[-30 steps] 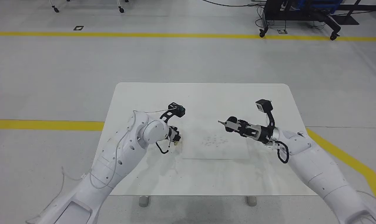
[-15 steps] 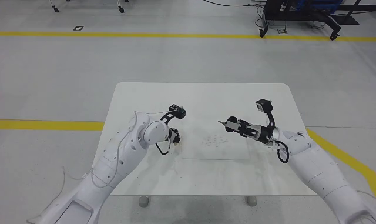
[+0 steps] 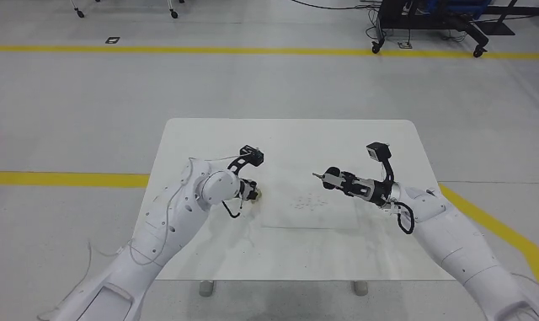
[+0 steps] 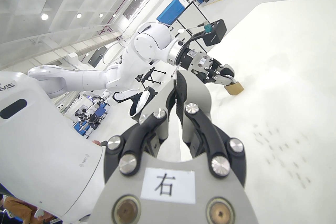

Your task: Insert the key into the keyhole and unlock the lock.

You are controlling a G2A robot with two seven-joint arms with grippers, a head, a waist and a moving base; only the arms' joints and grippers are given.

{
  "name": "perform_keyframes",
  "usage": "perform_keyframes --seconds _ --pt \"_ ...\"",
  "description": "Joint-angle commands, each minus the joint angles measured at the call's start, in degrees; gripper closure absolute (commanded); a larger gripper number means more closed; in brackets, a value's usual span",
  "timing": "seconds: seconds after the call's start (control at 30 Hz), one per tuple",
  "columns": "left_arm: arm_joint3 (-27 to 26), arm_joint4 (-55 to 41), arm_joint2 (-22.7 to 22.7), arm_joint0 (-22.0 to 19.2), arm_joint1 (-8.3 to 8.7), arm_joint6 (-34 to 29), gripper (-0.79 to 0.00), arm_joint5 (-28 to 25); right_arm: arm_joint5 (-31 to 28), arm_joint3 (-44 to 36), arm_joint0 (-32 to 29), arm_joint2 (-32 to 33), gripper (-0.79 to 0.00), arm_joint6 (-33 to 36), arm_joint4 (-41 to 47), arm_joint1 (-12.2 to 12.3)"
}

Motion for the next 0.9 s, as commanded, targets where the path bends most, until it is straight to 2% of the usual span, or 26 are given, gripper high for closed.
perform_keyframes --seconds 0.0,0.13,0.2,0.23,0.43,0.47,0.53,0.63,0.73,0.87 --pt "-1.19 -0.70 -2.20 0.86 0.55 2.03 0.000 -0.64 0.00 0.00 0.00 0.00 0.000 0.00 0.00 0.00" --pt "-4.76 -5.77 -8.46 4.25 1.79 8.95 0.000 -3.35 0.00 0.00 0.00 0.00 0.000 0.00 0.00 0.00" --pt "-6.10 -6.61 -11.04 6.35 2.53 10.19 0.000 -4.91 0.00 0.00 0.00 0.00 0.000 0.00 0.00 0.00" --pt "-7.35 -5.37 -11.56 7.00 2.93 8.89 0.000 -6.14 0.00 0.00 0.00 0.00 0.000 0.00 0.00 0.00" --pt "-7.20 -5.72 -11.44 7.53 2.91 9.13 0.000 -5.94 0.00 0.00 0.00 0.00 0.000 0.00 0.00 0.00" --pt "-6.43 -9.17 -11.69 8.59 2.76 9.13 0.000 -4.41 0.71 -0.40 -0.06 0.00 0.000 -0.44 -0.18 -0.05" --pt "-6.29 -17.38 -13.07 10.38 2.38 13.75 0.000 -4.66 2.41 -1.98 0.23 -0.61 0.000 -1.40 0.22 -0.49" --pt "-4.97 -25.17 -14.36 12.57 1.99 20.08 0.000 -6.80 6.78 -1.21 2.11 -3.80 0.000 -1.94 0.65 -2.03" --pt "-3.33 -34.72 -15.08 14.42 1.34 26.27 0.000 -11.02 7.18 1.66 4.94 -6.64 0.000 -3.33 2.28 -4.03" --pt "0.69 -44.96 -14.67 15.05 0.57 27.91 0.000 -17.33 7.01 5.37 9.57 -9.50 0.000 -2.32 3.58 -6.40"
